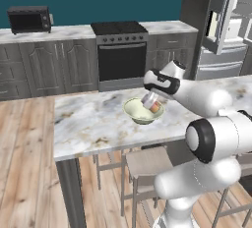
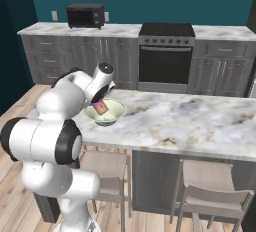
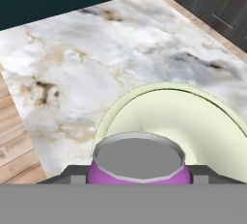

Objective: Open the fridge, grab two sodas, and place both sodas inside the bowl with ice on the dining counter.

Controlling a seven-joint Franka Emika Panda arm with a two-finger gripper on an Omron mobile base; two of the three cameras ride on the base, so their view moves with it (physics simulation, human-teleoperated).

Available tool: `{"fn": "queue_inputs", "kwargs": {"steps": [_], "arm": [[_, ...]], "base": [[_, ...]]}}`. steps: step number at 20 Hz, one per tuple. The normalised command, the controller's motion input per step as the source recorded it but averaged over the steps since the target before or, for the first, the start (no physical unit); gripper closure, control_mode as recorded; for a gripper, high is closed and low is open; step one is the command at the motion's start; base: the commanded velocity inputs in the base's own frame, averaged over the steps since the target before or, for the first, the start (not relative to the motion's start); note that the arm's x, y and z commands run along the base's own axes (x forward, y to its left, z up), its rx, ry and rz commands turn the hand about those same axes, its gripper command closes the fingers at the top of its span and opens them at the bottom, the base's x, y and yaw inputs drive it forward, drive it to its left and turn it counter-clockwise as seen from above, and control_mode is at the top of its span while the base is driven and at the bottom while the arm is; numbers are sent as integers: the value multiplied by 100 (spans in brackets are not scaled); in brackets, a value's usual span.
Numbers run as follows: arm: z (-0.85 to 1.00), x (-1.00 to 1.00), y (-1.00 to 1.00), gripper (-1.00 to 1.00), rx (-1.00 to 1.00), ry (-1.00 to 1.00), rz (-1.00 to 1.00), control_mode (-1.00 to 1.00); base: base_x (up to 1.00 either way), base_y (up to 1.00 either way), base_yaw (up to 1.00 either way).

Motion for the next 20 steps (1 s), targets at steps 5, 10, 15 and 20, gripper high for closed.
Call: {"fn": "queue_inputs", "kwargs": {"steps": [5, 10, 15, 20], "arm": [[-26, 41, 0, 100, 0, 2, 1, -100], [-23, 38, 0, 100, 0, 3, 2, -100], [-20, 36, 0, 100, 0, 6, 1, -100], [-23, 33, 0, 100, -1, 6, 2, -100]], "base": [[0, 0, 0], [0, 0, 0], [0, 0, 0], [0, 0, 0]]}}
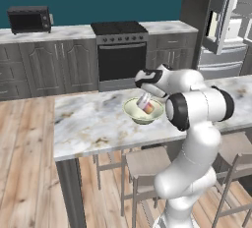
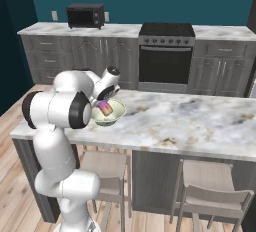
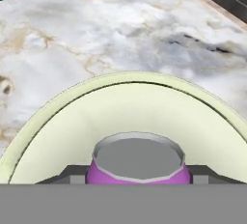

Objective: Open the fridge, grab two sodas, and place both sodas inside the bowl with ice on the dining counter.

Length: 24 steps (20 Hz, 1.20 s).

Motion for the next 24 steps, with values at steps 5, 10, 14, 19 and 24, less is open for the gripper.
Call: {"fn": "queue_inputs", "kwargs": {"steps": [5, 10, 14, 19, 24], "arm": [[-23, 30, -2, 100, 0, 6, 2, -100], [-22, 24, -5, 100, 0, 2, 3, -100], [-23, 15, -5, 100, 0, 0, 3, -100], [-17, -1, -6, 100, 0, -1, 2, -100], [-19, 0, 0, 100, 0, 0, 0, -100]], "base": [[0, 0, 0], [0, 0, 0], [0, 0, 0], [0, 0, 0], [0, 0, 0]]}}
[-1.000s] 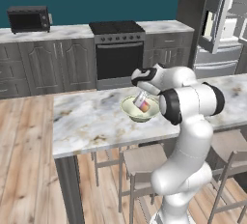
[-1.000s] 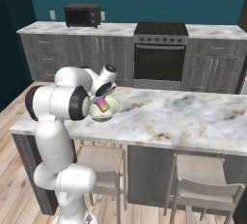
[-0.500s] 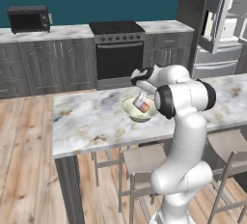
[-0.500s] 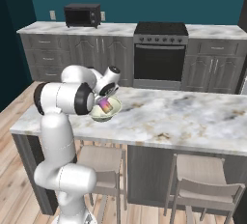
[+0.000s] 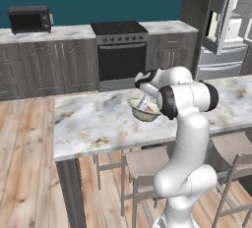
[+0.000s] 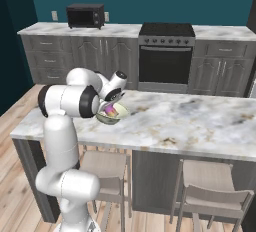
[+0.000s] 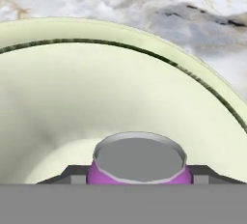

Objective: Open the fridge, grab two sodas, and place both sodas inside the bowl with ice on the dining counter.

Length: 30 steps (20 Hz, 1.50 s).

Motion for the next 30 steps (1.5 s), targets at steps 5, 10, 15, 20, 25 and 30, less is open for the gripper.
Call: {"fn": "queue_inputs", "kwargs": {"steps": [5, 10, 15, 20, 25, 30], "arm": [[-11, -13, 0, 100, 0, -2, 1, -100], [-11, -30, 0, 100, 0, -4, 1, -100], [-13, -19, 21, 100, -4, -3, 0, -100], [-6, 0, 40, -100, -6, 0, 0, -100], [0, 0, 3, -100, -1, 0, 0, -100], [4, -4, 0, -100, 0, 0, 0, -100]], "base": [[0, 0, 0], [0, 0, 0], [0, 0, 0], [0, 0, 0], [0, 0, 0], [0, 0, 0]]}}
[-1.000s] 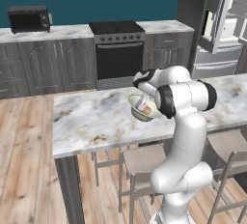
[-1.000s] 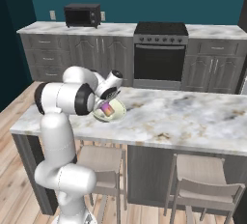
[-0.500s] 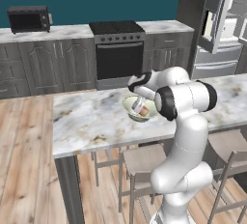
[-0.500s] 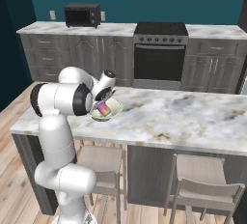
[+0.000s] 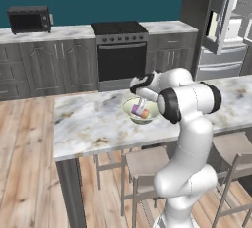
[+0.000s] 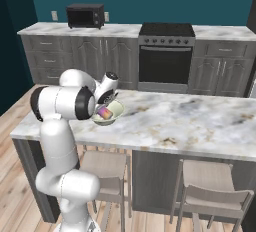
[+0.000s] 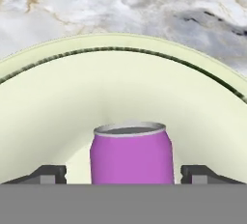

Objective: Open the fridge, grab two sodas, and place both sodas inside the bowl with ice on the dining counter.

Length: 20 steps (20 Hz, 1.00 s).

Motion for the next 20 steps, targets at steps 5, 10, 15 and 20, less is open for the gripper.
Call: {"fn": "queue_inputs", "kwargs": {"steps": [5, 10, 15, 20], "arm": [[42, -24, -16, -100, 0, -1, 0, -100], [70, -48, -5, -100, 0, -5, -1, -100], [68, -66, -6, -100, 0, -2, -4, -100], [56, -89, -21, -100, 0, -1, -11, -100]], "base": [[0, 0, 0], [0, 0, 0], [0, 0, 0], [0, 0, 0]]}}
